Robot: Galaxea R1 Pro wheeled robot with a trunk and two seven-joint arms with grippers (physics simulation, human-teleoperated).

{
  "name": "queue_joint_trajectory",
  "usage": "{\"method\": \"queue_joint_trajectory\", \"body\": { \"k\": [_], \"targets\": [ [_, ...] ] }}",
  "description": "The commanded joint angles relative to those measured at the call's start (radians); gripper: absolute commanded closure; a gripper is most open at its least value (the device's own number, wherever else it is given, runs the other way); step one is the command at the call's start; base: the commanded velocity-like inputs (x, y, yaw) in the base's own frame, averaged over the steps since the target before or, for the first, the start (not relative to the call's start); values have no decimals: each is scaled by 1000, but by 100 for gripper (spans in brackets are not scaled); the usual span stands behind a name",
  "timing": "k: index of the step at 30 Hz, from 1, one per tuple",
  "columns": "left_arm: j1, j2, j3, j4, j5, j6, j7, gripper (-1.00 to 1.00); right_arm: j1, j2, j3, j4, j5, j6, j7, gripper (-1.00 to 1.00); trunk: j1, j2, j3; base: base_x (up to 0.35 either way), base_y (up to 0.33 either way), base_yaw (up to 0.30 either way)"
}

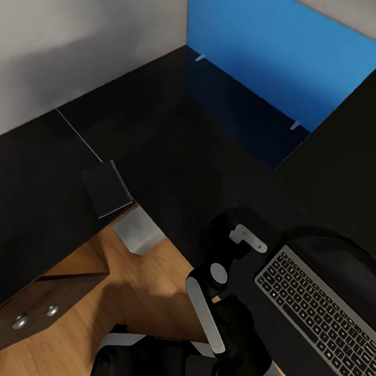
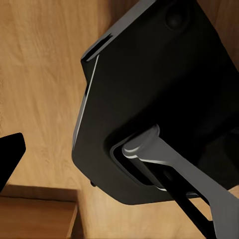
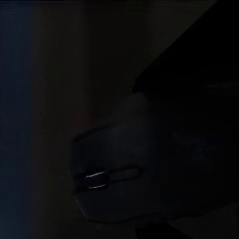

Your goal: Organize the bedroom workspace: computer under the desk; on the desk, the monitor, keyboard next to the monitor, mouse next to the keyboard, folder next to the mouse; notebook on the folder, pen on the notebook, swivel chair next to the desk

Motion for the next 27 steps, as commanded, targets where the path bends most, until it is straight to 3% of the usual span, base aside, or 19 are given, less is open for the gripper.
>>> {"method": "queue_joint_trajectory", "body": {
  "k": [1,7,15,27],
  "targets": [
    [0,-1,3,-1,8,9,-3,-100,-2,0,1,8,-6,0,-5,100,1,-2,-1,0,0,-226],
    [0,-1,3,-1,7,8,-4,-100,-6,0,-1,37,-10,-3,-6,100,1,-2,-1,0,0,-272],
    [0,-1,3,3,6,7,-5,-100,-6,0,-3,63,-13,-94,-9,100,1,-2,-1,0,0,-81],
    [0,-1,3,9,6,7,-4,-100,-15,0,2,110,-13,-114,-121,100,1,-2,-1,0,0,-4]
  ]
}}
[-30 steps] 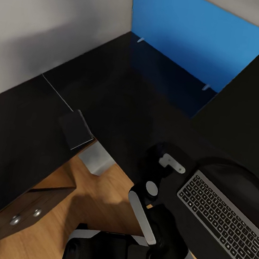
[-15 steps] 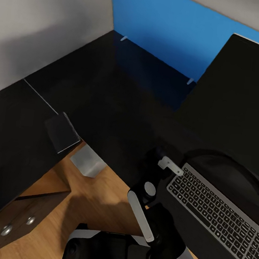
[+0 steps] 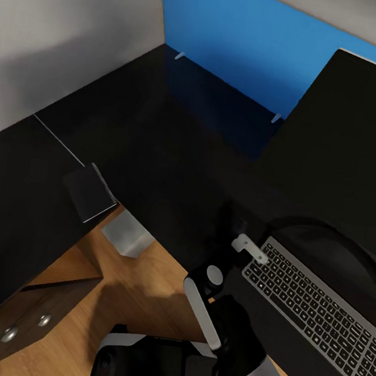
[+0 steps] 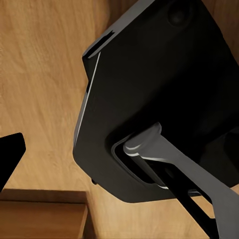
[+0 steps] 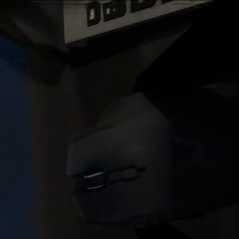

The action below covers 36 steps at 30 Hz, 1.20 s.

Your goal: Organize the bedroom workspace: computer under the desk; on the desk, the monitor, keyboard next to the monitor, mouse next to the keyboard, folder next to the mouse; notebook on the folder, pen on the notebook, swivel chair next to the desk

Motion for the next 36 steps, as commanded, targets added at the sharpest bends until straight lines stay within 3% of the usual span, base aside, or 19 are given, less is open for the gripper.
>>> {"method": "queue_joint_trajectory", "body": {
  "k": [1,19,22,25,30,36],
  "targets": [
    [0,-1,3,-1,8,9,-3,-100,-2,0,1,1,-7,-10,-9,100,1,-2,-1,0,0,0],
    [0,1,16,28,12,17,-7,-100,-9,0,2,22,-8,-18,-33,100,1,-2,-2,0,0,-40],
    [0,5,16,30,43,20,-6,-100,-9,0,1,22,-9,-18,-33,100,1,-2,-2,0,0,0],
    [0,10,14,34,97,22,-5,-100,-9,0,1,22,-10,-18,-32,100,8,-16,-9,0,0,0],
    [0,28,15,37,113,22,-10,-100,-26,0,6,39,-17,-21,-18,100,12,-23,-12,0,0,0],
    [0,28,15,37,113,22,-10,-100,-49,0,6,73,-17,-21,-18,100,12,-23,-12,0,0,0]
  ]
}}
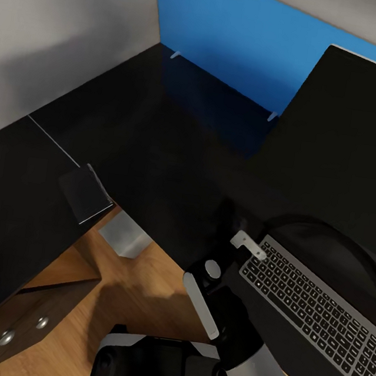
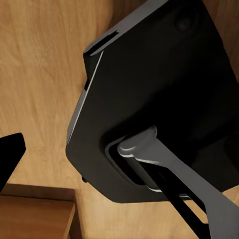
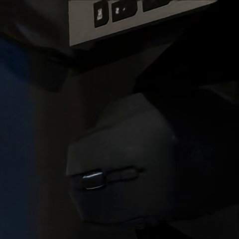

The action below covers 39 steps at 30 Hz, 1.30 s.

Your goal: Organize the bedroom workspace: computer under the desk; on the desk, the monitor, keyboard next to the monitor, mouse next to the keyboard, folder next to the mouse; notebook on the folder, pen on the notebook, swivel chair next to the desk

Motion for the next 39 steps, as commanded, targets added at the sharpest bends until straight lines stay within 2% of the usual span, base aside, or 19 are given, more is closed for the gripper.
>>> {"method": "queue_joint_trajectory", "body": {
  "k": [1,19,23,31,39],
  "targets": [
    [0,-1,3,-2,7,9,-2,-100,-1,0,1,6,-7,-11,-3,100,1,-2,-1,0,0,0],
    [0,-1,3,-2,7,9,-2,-100,-1,0,1,15,-7,-11,-3,100,1,-2,-1,0,0,0],
    [-1,12,5,-6,10,11,-3,-100,16,0,13,-8,16,14,-6,100,1,-2,-1,0,0,0],
    [-1,19,6,-7,12,13,-3,-100,24,0,19,-53,72,34,-8,100,1,-2,-1,0,0,0],
    [-1,19,6,-7,12,13,-3,-100,25,0,20,-53,76,40,-8,100,1,-2,-1,0,0,0]
  ]
}}
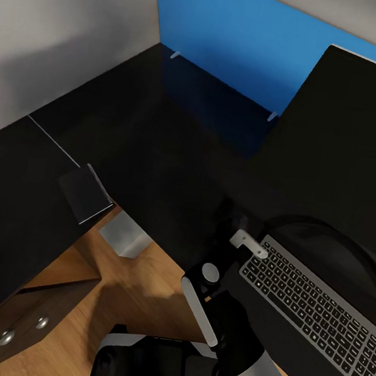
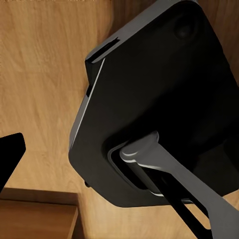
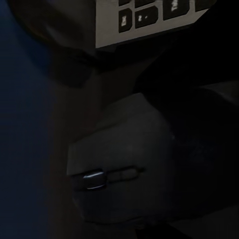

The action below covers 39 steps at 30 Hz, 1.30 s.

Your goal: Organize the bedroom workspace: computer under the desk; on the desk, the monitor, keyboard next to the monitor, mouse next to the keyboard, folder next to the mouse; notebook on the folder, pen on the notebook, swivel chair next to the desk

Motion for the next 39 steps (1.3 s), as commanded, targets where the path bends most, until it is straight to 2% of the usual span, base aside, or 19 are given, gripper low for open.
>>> {"method": "queue_joint_trajectory", "body": {
  "k": [1,13,25,31,39],
  "targets": [
    [0,-1,3,-2,7,9,-2,-100,-1,0,1,3,-6,-2,-4,100,1,-2,-1,0,0,0],
    [0,-1,3,-2,7,10,-2,-100,-2,0,-6,25,-7,69,-9,100,1,-2,-1,0,0,0],
    [0,-2,3,-2,6,10,-2,-100,-2,0,-7,29,-7,86,-12,100,47,-86,-39,0,0,0],
    [0,-3,3,-2,6,12,-2,-100,-2,0,-7,31,-7,91,-14,100,47,-86,-39,0,0,0],
    [0,-3,2,-2,6,12,-2,-100,-3,0,-8,31,-8,139,-38,100,47,-86,-39,0,0,0]
  ]
}}
